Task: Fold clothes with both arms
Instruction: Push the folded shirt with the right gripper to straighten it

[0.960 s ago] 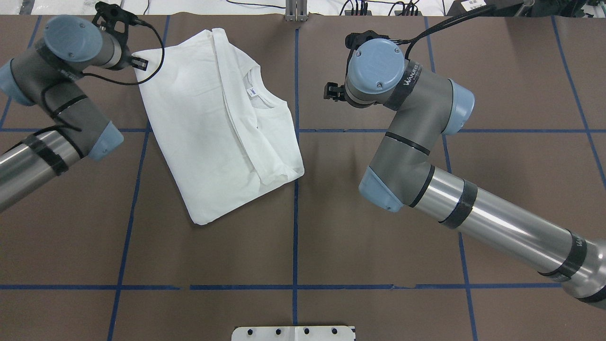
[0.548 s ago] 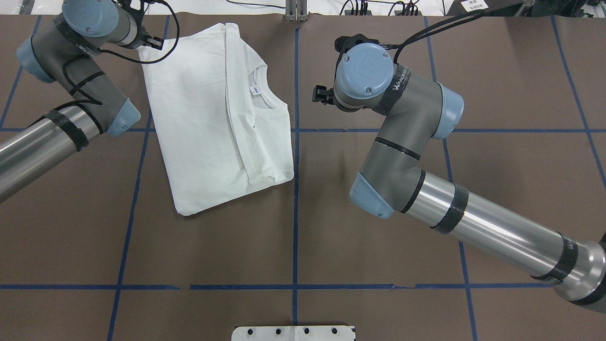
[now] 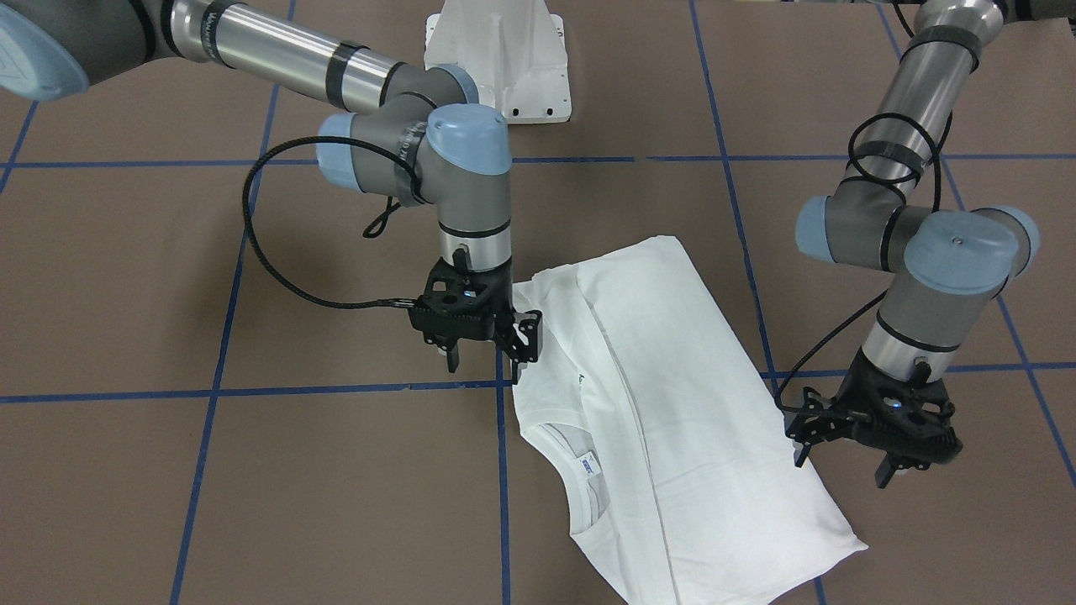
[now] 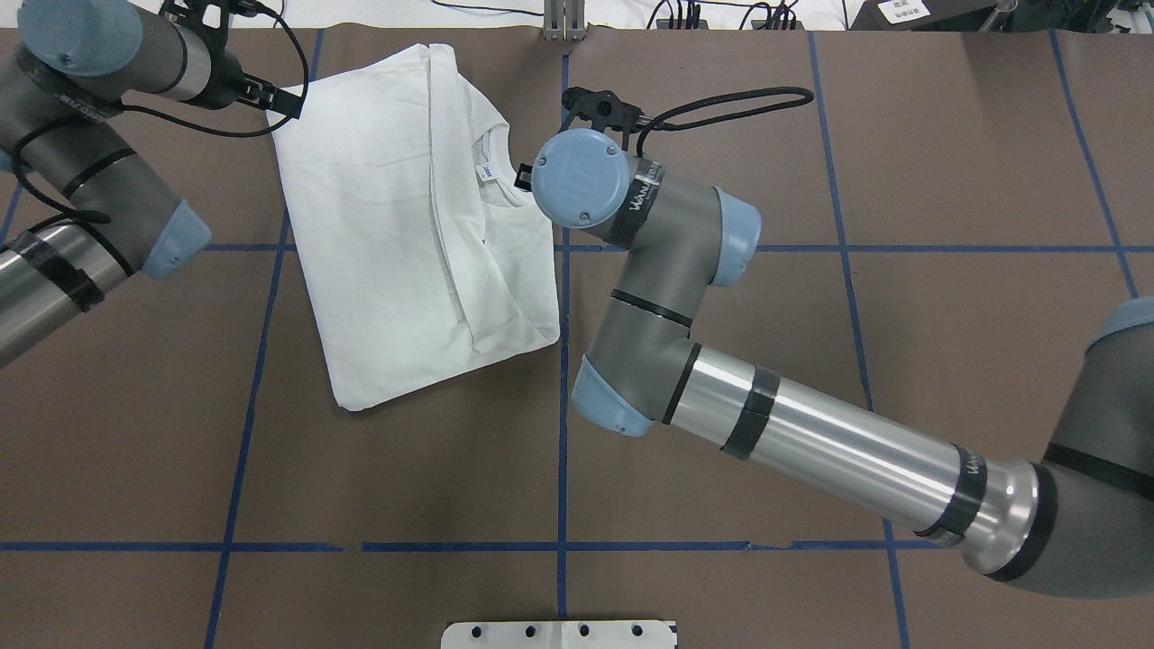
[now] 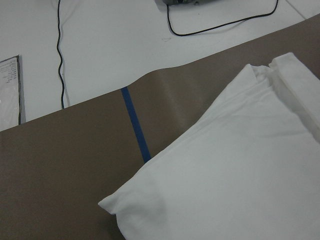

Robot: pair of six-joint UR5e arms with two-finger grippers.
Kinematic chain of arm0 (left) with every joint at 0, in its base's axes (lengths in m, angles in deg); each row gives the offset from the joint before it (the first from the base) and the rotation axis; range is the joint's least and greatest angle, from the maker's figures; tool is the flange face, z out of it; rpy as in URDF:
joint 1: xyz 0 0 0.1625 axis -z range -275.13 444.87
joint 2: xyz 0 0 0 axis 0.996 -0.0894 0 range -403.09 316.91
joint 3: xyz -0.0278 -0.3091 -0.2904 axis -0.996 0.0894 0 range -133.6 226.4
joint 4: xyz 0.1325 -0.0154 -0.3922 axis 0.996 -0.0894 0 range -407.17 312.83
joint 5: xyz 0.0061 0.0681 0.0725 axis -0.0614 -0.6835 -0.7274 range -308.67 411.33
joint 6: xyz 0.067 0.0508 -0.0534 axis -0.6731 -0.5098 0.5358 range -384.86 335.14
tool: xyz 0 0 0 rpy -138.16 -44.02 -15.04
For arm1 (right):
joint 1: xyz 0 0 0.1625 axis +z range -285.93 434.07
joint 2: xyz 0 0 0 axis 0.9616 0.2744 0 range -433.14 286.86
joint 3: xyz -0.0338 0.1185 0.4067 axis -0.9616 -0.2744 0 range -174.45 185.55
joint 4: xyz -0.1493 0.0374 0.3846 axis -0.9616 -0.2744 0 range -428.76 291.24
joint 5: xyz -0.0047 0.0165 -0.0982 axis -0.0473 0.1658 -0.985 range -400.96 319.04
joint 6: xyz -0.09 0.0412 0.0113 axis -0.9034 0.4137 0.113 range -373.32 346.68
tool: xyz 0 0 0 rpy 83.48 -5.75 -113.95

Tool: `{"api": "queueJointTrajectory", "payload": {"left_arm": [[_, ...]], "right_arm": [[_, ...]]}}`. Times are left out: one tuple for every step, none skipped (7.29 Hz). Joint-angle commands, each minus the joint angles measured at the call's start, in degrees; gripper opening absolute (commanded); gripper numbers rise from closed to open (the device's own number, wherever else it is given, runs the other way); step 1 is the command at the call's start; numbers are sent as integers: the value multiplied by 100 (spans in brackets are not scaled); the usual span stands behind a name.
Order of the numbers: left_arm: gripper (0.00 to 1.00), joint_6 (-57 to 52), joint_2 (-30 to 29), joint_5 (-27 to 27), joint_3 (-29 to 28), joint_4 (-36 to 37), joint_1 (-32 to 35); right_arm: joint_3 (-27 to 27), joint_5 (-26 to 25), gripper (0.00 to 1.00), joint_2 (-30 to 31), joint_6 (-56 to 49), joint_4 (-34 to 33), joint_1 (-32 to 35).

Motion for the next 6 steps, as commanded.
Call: {"api": "queueJointTrajectory", "payload": {"left_arm": [[100, 54, 224, 29, 354, -1, 11], [100, 55, 251, 29, 354, -1, 11], [100, 63, 260, 20, 354, -10, 11], [100, 63, 260, 20, 346, -2, 11], [100, 63, 268, 20, 346, -1, 11], [100, 63, 268, 20, 346, -1, 11]], "right_arm": [[-1007, -454, 76, -490, 332, 428, -189], [-1383, -517, 75, -569, 323, 794, -207], [-1622, -544, 74, -613, 280, 989, -207], [-1720, -553, 73, -648, 253, 1000, -225], [-1782, -553, 69, -709, 218, 1000, -260], [-1843, -562, 67, -727, 157, 1000, -277]]}}
